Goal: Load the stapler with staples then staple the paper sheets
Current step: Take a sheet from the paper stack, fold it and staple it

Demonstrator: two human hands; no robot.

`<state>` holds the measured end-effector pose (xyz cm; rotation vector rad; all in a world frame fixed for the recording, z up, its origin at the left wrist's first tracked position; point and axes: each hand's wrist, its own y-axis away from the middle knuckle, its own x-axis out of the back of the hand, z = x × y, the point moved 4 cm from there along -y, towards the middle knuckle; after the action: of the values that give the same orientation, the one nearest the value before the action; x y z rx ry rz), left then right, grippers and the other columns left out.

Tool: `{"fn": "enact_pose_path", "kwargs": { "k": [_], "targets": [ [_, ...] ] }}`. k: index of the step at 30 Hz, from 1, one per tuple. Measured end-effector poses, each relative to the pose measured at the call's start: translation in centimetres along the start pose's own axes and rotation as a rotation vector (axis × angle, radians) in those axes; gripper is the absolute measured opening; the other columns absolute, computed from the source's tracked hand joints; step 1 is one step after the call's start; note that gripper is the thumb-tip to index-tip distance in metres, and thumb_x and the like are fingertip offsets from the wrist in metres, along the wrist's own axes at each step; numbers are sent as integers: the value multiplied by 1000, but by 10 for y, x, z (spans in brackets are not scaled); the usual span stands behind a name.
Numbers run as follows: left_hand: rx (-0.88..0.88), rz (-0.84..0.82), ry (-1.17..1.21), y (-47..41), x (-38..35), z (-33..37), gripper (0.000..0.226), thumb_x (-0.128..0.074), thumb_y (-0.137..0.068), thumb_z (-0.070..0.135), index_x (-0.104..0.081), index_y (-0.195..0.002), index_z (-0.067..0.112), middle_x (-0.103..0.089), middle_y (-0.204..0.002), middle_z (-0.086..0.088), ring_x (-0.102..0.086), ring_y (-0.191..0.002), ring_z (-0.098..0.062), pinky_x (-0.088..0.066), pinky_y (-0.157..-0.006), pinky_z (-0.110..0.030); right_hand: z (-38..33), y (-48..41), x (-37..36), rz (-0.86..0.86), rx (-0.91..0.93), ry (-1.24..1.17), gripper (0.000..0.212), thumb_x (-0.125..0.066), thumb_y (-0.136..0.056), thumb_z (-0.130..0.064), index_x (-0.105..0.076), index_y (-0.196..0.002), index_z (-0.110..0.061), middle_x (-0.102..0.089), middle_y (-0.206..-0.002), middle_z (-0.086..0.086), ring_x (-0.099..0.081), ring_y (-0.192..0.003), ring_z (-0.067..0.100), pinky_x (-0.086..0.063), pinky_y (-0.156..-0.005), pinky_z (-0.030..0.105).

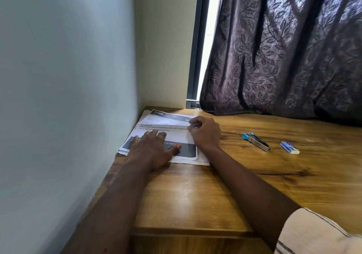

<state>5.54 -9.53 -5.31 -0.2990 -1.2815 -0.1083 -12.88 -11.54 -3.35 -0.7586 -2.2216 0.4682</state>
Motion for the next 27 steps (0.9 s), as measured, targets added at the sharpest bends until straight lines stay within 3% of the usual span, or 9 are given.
{"fn": "enact_pose_path", "kwargs": {
  "k": [3,7,10,14,18,23,27],
  "targets": [
    [-3,5,7,2,2,0,81,-39,-91,78,-37,-154,27,-38,-160,0,-33,-148,-22,-21,-123,-55,6,-2,1,45,-35,-153,21,-80,-81,-14,-79,-100,-22,-77,-95,-7,-71,-87,10,-59,-85,37],
    [-12,19,10,4,4,2,77,-39,-92,76,-39,-152,27,-41,-158,1,-36,-146,-22,-23,-122,-54,22,-3,-3,22,-410,-655,40,-83,-81,-10,-69,-117,-20,-65,-120,4,-66,-105,23,-61,-87,43],
    [-8,21,20,5,4,1,76,-40,-93,75,-39,-152,28,-41,-159,1,-36,-146,-22,-24,-121,-54,30,-3,-3,-2,-596,-831,45,-82,-81,-9,-62,-120,-22,-63,-120,8,-68,-102,25,-62,-86,41],
    [-8,27,19,7,5,2,75,-41,-93,73,-38,-153,28,-36,-162,0,-33,-149,-21,-23,-122,-52,30,-5,7,73,-429,-663,43,-80,-82,-6,-66,-120,-22,-64,-116,0,-66,-96,16,-61,-82,33],
    [6,46,0,8,6,0,78,-39,-92,75,-36,-155,29,-34,-164,0,-32,-150,-21,-26,-121,-48,33,-3,2,24,-444,-590,28,-79,-86,-17,-66,-112,-15,-67,-105,5,-70,-85,18,-64,-80,39],
    [29,36,-30,9,6,-2,80,-35,-89,81,-39,-152,31,-41,-158,4,-36,-146,-19,-32,-114,-48,36,-8,8,-44,-374,-194,31,-66,-94,-28,-62,-121,-14,-66,-115,3,-62,-107,24,-57,-91,44],
    [34,34,-22,11,10,0,82,-34,-86,85,-44,-148,34,-48,-152,9,-41,-142,-17,-31,-108,-47,37,-11,11,-132,-446,-352,37,-70,-89,-33,-60,-122,-19,-68,-114,6,-68,-101,28,-57,-61,34]
  ]
}}
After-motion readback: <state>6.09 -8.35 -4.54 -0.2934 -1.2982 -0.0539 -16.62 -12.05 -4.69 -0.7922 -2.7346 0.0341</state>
